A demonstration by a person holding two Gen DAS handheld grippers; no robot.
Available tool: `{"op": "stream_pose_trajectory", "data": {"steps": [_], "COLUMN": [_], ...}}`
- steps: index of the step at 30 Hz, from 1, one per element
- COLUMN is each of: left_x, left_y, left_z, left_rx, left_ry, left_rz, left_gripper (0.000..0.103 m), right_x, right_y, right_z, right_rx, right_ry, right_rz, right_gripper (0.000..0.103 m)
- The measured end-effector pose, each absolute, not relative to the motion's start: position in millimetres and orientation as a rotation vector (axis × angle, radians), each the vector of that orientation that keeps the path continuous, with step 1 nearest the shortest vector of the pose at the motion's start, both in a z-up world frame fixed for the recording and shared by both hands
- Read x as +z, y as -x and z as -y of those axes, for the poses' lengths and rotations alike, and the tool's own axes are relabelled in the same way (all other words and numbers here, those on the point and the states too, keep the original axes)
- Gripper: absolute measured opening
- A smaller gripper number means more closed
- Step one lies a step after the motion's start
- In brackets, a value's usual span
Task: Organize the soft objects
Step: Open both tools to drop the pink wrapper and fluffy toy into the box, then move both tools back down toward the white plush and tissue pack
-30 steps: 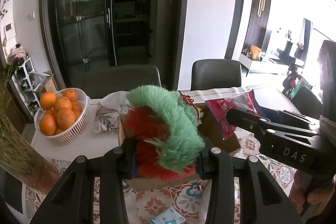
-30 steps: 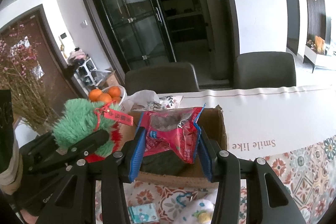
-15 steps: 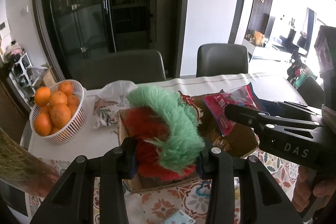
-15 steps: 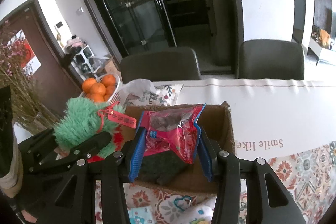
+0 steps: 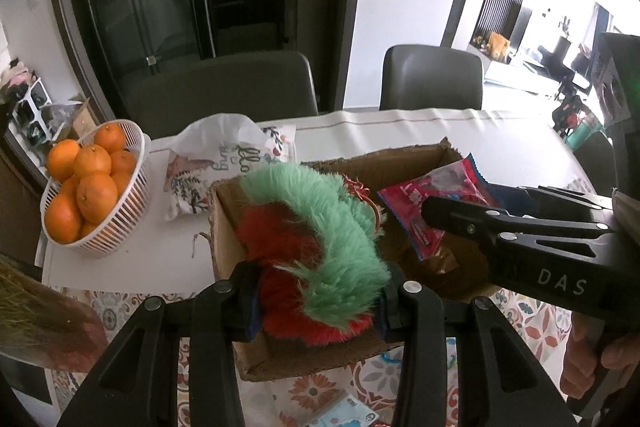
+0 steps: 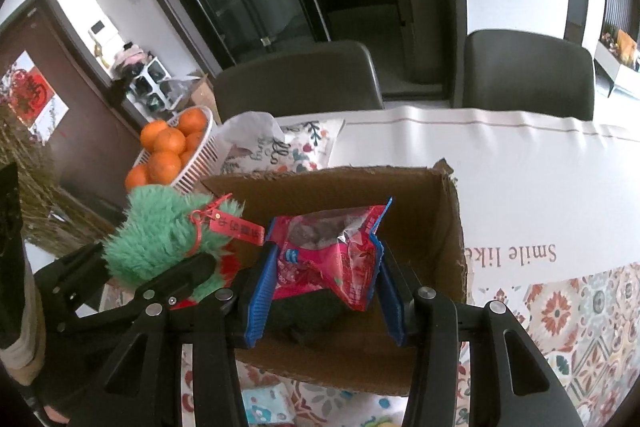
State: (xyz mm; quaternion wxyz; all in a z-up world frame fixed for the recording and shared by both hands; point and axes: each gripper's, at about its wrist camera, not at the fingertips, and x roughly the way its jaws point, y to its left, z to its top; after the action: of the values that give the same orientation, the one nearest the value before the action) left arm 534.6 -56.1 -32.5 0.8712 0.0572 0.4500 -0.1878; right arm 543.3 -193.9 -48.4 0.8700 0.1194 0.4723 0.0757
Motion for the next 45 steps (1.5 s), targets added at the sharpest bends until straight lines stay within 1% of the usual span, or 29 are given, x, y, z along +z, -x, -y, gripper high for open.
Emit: {"op": "stream_pose_trajectory", "data": {"steps": [4, 5, 6, 7, 8, 12, 17, 21, 29, 45], "left_x": [-39, -40, -41, -42, -42, -41, -38, -35, -27, -22], "left_y": [-537, -537, -537, -537, -536, -531, -517, -507, -488, -445], "left_z": [59, 60, 61, 60, 61, 59, 57, 52, 47, 48], "left_rx": [-0.403, -0.401, -0.398, -0.394, -0.387, -0.364, -0.340, -0.333, -0.319, -0.342], "left_ry": [-0.102, -0.103, -0.108, -0.113, -0.118, -0.137, -0.148, -0.140, -0.129, -0.165], "left_rz": [-0.976, -0.981, -0.986, -0.990, -0.992, -0.990, -0.989, -0.994, -0.997, -0.991], "left_gripper": [0.047, 0.052, 0.059, 0.062, 0.065, 0.069, 0.070, 0.073, 0.074, 0.076], "right_x": [-56, -56, -57, -57, -57, -52, -47, -43, -31, -31], "right_y": [-547, -547, -547, -548, -547, -540, -527, -516, -497, -457], "right_z": [195, 195, 195, 196, 197, 200, 200, 198, 194, 188], "right_rx": [0.167, 0.170, 0.171, 0.170, 0.159, 0.103, 0.077, 0.070, 0.055, 0.064], "right_ry": [-0.273, -0.279, -0.284, -0.289, -0.292, -0.281, -0.258, -0.245, -0.225, -0.195], "right_rz": [-1.007, -1.010, -1.017, -1.026, -1.024, -1.015, -1.002, -0.996, -0.985, -1.022], "right_gripper": [0.049, 0.050, 0.053, 0.059, 0.063, 0.068, 0.068, 0.069, 0.073, 0.073]}}
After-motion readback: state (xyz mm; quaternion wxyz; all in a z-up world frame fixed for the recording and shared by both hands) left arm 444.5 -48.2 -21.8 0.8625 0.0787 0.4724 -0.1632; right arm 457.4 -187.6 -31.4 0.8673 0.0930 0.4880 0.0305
